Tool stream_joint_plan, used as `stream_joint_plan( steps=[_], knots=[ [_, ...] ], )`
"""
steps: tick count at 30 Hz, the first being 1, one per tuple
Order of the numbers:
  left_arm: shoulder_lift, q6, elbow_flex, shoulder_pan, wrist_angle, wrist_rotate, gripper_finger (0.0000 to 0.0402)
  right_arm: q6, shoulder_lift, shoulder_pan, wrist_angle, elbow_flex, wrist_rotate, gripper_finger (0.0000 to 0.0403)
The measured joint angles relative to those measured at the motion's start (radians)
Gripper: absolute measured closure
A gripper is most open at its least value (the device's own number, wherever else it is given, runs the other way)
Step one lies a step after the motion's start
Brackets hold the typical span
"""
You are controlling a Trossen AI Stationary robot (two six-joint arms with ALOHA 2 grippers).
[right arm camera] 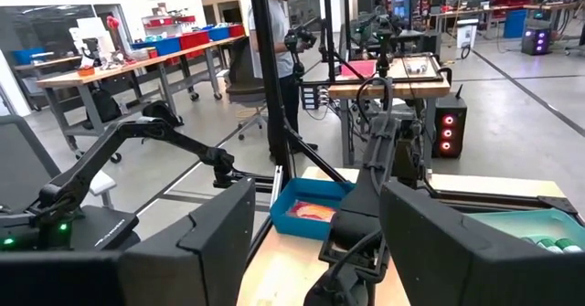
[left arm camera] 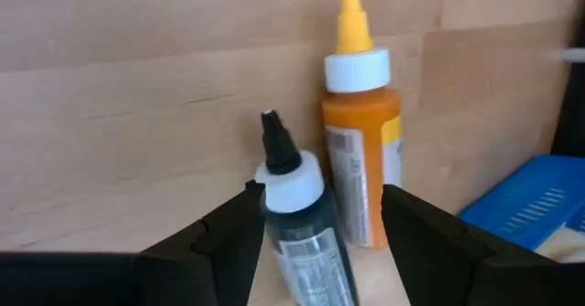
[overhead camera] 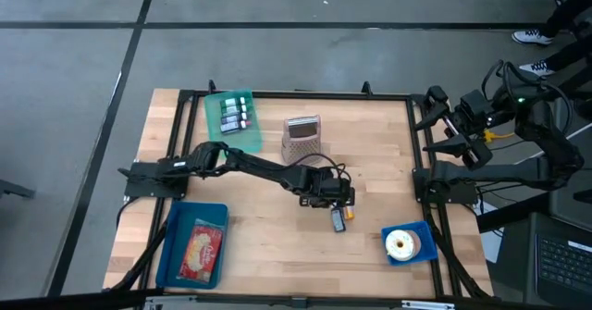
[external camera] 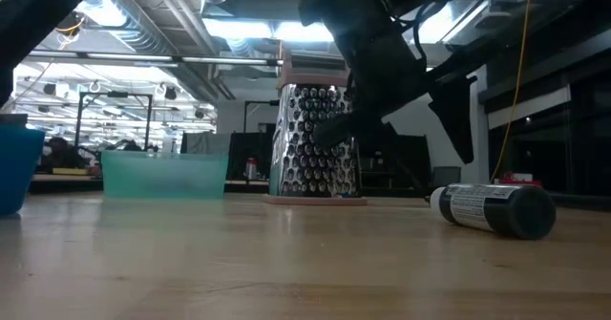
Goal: Pick & Place Food Item
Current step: Put the black food coloring into the green bin
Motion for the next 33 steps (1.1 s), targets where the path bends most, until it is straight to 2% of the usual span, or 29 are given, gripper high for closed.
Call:
stream_joint_plan(
  steps=[10, 33],
  knots=[
    [0.0, -0.035, 0.0, 0.0, -0.07, 0.018, 0.019, -0.011, 0.0, 0.0, 0.0, 0.0, 0.003, 0.0171],
    [0.066, -0.052, 0.002, 0.015, -0.003, 0.079, 0.019, -0.01, 0.0, 0.0, 0.0, 0.0, 0.004, 0.0171]
  ],
)
